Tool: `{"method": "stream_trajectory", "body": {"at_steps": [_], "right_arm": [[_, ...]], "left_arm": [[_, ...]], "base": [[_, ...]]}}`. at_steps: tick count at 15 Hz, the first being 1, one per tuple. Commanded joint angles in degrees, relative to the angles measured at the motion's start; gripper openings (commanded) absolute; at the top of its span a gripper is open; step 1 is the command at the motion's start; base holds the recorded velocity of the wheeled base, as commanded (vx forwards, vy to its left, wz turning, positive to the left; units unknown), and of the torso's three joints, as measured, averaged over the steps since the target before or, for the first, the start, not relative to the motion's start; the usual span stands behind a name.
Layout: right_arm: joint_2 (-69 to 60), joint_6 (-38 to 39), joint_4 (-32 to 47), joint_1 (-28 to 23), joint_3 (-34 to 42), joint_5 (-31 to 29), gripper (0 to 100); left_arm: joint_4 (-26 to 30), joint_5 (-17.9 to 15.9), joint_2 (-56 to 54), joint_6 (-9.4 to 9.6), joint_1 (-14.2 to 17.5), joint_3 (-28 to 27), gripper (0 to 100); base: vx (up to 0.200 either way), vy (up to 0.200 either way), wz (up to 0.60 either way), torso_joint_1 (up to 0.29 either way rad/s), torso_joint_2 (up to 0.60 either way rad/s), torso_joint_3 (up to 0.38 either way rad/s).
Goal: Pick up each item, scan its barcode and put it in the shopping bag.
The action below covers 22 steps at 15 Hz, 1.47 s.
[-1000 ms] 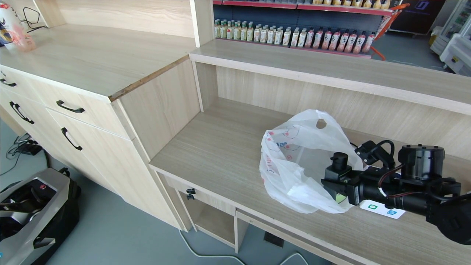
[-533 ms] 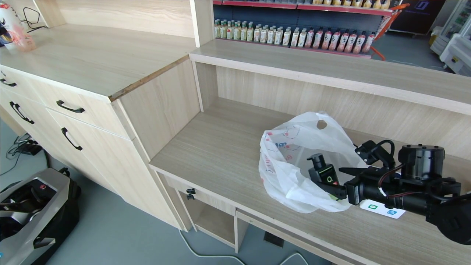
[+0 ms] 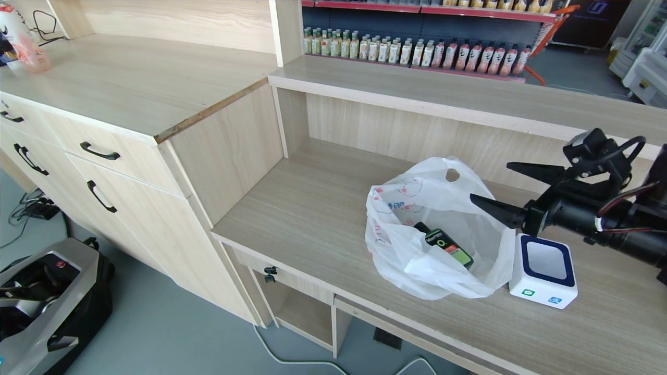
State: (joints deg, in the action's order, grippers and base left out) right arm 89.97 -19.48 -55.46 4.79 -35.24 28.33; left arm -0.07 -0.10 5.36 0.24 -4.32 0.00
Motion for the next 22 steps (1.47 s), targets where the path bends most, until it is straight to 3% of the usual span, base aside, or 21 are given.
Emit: {"method": "stream_trajectory", "body": {"at_steps": [1, 4, 7, 12, 15, 18, 22], "right_arm": [[-11.5, -1.3, 1.4, -3.9, -0.5, -0.1, 100], [-19.2, -2.2, 6.3, -7.3, -2.0, 0.3, 100], [-21.0, -1.6, 14.9, -8.6, -10.0, -1.8, 100], [-20.8, 2.9, 46.1, -10.3, -23.0, -20.3, 100], [-16.8, 4.6, 51.3, -14.5, -22.7, -24.6, 100], [-9.5, 10.6, 53.2, -18.1, -22.9, -24.2, 100], [0.7, 10.6, 53.0, -21.6, -24.7, -24.0, 100]], "left_arm": [[0.0, 0.0, 0.1, 0.02, 0.0, 0.0, 100], [0.0, 0.0, 0.1, 0.02, 0.0, 0.0, 100], [0.1, 0.0, 0.1, 0.02, 0.0, 0.0, 100], [0.0, 0.0, 0.1, 0.02, 0.0, 0.0, 100], [0.0, 0.0, 0.1, 0.02, 0.0, 0.0, 100], [0.0, 0.0, 0.1, 0.02, 0.0, 0.0, 100], [0.0, 0.0, 0.1, 0.02, 0.0, 0.0, 100]], "base": [[0.0, 0.0, 0.0, 0.0, 0.0, 0.0], [0.0, 0.0, -0.6, -0.001, 0.0, 0.006], [0.0, 0.0, -0.6, -0.002, 0.0, 0.004], [0.0, 0.0, -0.6, 0.003, 0.0, 0.001], [0.0, 0.0, -0.4, 0.003, 0.0, 0.002], [0.0, 0.0, 0.0, 0.0, 0.0, 0.0], [0.0, 0.0, 0.0, 0.0, 0.0, 0.0]]}}
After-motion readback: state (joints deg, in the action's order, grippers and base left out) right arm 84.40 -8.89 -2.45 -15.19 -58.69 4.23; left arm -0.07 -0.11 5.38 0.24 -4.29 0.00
